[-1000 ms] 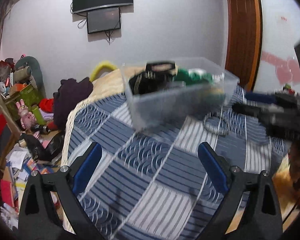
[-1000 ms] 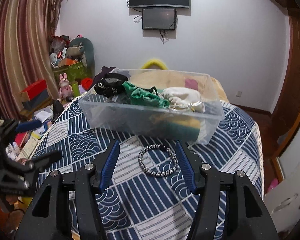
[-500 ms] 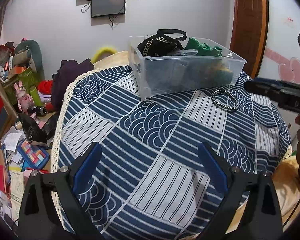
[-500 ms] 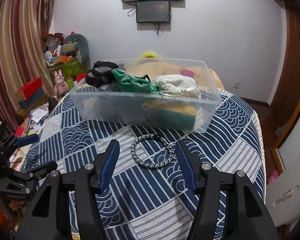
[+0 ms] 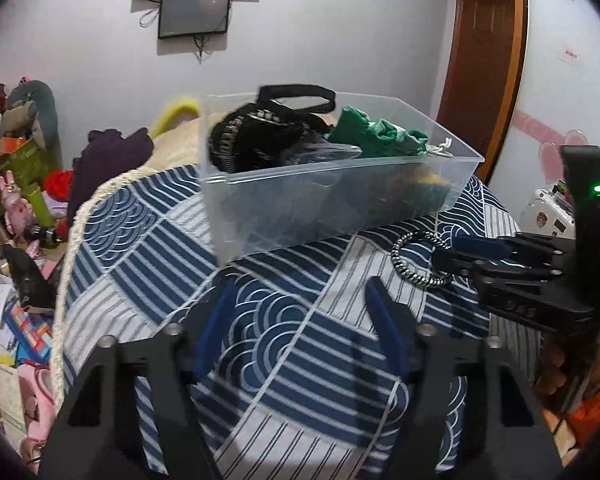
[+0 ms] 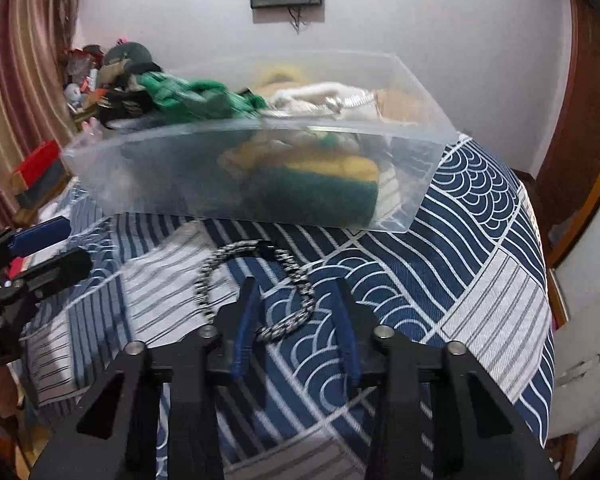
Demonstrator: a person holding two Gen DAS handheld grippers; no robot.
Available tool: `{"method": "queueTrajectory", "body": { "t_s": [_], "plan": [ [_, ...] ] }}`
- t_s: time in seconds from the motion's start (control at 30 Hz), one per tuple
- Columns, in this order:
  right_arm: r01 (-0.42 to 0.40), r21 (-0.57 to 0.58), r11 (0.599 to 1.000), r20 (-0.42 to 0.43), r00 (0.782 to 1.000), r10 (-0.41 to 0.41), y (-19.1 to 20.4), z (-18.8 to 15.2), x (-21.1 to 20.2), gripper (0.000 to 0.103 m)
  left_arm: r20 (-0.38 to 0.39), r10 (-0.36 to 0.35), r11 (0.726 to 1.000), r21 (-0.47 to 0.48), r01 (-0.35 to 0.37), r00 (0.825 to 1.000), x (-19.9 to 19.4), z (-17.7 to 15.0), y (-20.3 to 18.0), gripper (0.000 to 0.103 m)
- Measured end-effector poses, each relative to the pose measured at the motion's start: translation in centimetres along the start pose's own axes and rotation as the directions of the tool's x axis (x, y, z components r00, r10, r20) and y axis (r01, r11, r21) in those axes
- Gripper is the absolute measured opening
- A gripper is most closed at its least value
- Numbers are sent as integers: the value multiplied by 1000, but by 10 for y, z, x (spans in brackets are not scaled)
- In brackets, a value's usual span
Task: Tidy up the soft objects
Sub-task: 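Grasp the black-and-white beaded bracelet with the right tool, then lower the bracelet into the clear box and open the right tool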
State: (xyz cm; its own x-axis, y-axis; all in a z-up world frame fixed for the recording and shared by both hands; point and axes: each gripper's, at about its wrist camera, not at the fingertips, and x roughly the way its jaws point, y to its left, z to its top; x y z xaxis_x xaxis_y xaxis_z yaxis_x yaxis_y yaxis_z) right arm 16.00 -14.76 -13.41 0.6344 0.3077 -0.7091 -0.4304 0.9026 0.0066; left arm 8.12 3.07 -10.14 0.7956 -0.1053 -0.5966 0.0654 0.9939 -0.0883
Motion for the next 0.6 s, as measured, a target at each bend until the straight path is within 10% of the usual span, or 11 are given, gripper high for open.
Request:
{"method": "queueTrajectory", "body": {
  "t_s": [0.1,0.6],
  "plan": [
    [7,-5,1000,19,1000,-7,0,0,-2,8,-16,-20,1000,0,20,1000,10,5,-3,52],
    [-60,22,998,295,954,51,-9,21,-101,6,72,-16,1000,-6,17,997,-8,23,-1,49]
  ]
}}
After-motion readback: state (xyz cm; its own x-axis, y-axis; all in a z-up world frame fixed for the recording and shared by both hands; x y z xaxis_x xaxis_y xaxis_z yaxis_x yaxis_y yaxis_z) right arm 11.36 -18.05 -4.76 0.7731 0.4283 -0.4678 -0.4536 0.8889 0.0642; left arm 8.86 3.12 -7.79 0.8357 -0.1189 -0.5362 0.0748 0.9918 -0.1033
